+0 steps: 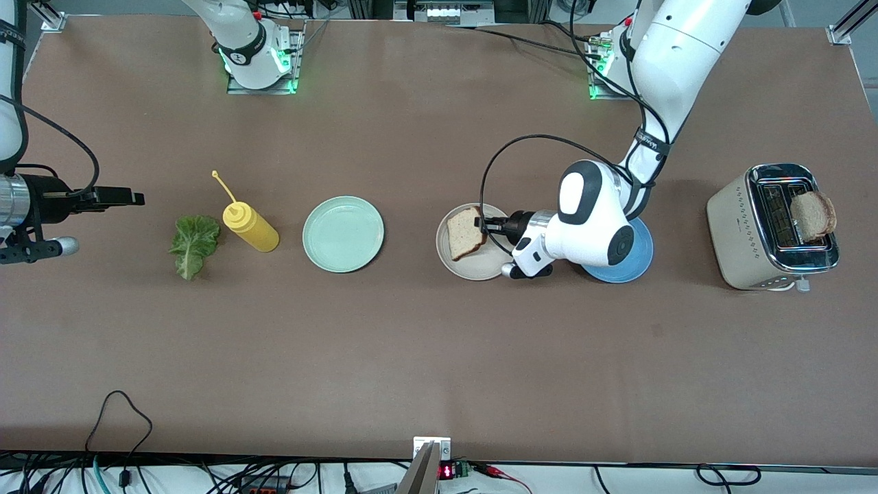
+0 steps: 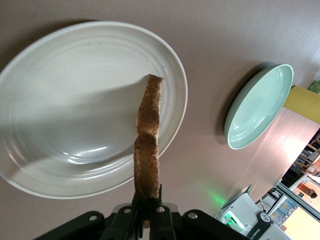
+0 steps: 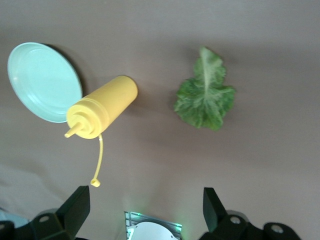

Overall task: Make sandwich in beige plate with both arms
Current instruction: 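Lower the bread onto the beige plate and open the left gripper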

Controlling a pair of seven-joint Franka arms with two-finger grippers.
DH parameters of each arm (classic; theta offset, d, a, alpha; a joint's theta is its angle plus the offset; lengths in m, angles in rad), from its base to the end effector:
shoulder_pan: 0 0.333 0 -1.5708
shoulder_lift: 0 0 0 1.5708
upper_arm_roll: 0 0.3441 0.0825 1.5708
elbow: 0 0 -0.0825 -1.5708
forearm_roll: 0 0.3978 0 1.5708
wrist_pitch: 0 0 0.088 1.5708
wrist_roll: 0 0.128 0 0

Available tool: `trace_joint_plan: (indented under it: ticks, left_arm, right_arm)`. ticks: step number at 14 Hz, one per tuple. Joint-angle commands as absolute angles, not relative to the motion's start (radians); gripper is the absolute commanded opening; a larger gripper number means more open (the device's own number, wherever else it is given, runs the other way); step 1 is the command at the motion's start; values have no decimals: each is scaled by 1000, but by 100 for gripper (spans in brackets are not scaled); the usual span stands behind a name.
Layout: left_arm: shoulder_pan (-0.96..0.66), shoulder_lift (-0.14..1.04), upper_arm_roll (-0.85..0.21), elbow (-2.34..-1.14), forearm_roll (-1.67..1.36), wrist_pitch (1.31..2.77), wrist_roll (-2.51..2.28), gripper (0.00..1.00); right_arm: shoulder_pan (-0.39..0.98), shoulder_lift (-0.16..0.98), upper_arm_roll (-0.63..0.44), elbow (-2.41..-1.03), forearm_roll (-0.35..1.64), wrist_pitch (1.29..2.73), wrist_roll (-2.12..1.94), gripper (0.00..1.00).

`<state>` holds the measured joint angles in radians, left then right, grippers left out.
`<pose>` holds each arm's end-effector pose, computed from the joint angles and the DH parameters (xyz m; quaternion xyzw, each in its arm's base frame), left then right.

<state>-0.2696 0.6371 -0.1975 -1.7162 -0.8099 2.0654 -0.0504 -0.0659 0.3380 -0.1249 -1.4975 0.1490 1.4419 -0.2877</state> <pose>0.5876 -0.3404 0.2196 0.9166 0.0539 -0.2249 0.3260 0.6238 -0.0899 0.4559 -0.9787 -0.0419 0.1757 0.0978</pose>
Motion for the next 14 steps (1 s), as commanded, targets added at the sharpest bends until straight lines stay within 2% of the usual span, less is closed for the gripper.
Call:
trace_joint_plan:
  ticks: [1, 6, 7, 9, 14]
  left_arm:
    - [-244, 641, -199, -1740, -831, 2075, -2, 1]
    - [-160, 650, -199, -1753, -822, 2066, 82, 16]
    - [-140, 650, -199, -1756, -822, 2063, 104, 30]
    - [-126, 643, -199, -1759, -824, 2050, 95, 100]
    - [-126, 595, -199, -1766, -825, 1956, 81, 100]
  right_arm:
    - [-66, 287, -126, -1509, 115, 1451, -256, 100]
    - [-81, 230, -123, -1586, 84, 1488, -238, 100]
    - [-80, 224, -121, -1589, 81, 1489, -236, 100]
    - [-78, 216, -120, -1591, 59, 1499, -235, 100]
    - [-104, 209, -55, -1591, 40, 1497, -114, 100]
